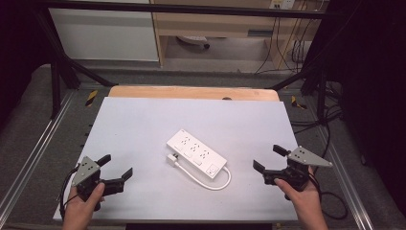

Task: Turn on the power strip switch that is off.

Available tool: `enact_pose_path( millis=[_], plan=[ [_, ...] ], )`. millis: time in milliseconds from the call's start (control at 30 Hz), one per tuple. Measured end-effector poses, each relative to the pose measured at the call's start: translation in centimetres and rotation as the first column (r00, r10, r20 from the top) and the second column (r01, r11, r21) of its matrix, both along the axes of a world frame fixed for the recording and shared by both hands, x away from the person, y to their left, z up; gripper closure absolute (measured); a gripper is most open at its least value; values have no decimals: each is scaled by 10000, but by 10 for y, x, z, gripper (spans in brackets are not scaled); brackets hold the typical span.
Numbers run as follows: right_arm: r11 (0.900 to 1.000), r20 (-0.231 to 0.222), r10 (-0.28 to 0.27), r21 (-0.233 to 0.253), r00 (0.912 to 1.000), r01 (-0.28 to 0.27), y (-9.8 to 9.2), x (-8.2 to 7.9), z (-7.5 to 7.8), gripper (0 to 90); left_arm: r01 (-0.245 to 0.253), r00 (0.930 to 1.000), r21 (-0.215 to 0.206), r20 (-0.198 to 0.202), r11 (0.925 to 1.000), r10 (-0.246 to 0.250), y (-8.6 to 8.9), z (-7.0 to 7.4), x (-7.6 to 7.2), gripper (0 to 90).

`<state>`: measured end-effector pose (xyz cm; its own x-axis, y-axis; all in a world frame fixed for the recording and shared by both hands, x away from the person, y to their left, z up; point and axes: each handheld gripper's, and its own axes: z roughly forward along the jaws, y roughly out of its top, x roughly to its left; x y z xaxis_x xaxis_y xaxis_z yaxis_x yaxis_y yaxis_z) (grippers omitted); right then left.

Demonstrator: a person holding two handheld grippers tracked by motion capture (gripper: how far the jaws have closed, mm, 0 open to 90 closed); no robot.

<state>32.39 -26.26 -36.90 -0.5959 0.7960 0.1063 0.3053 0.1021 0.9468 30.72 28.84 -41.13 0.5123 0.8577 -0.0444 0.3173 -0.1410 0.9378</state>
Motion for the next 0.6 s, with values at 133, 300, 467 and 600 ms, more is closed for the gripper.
enact_pose_path(
  millis=[133,300,467,600],
  plan=[
    [10000,-78,56,-50,10000,-56,2,-1,5,51,11,10000,-5,-22,10000,-11,0,0,0,52],
    [9994,-158,208,-265,9997,-212,4,1,5,63,-6,9999,26,-131,10000,6,-1,-2,0,54],
    [9993,-217,272,-248,9994,-278,6,3,8,101,81,9999,81,-122,9999,-80,-2,-2,0,54],
    [9991,-174,401,-138,9990,-404,9,5,12,135,105,9999,106,-134,9999,-104,-2,-2,0,54]
  ],
)
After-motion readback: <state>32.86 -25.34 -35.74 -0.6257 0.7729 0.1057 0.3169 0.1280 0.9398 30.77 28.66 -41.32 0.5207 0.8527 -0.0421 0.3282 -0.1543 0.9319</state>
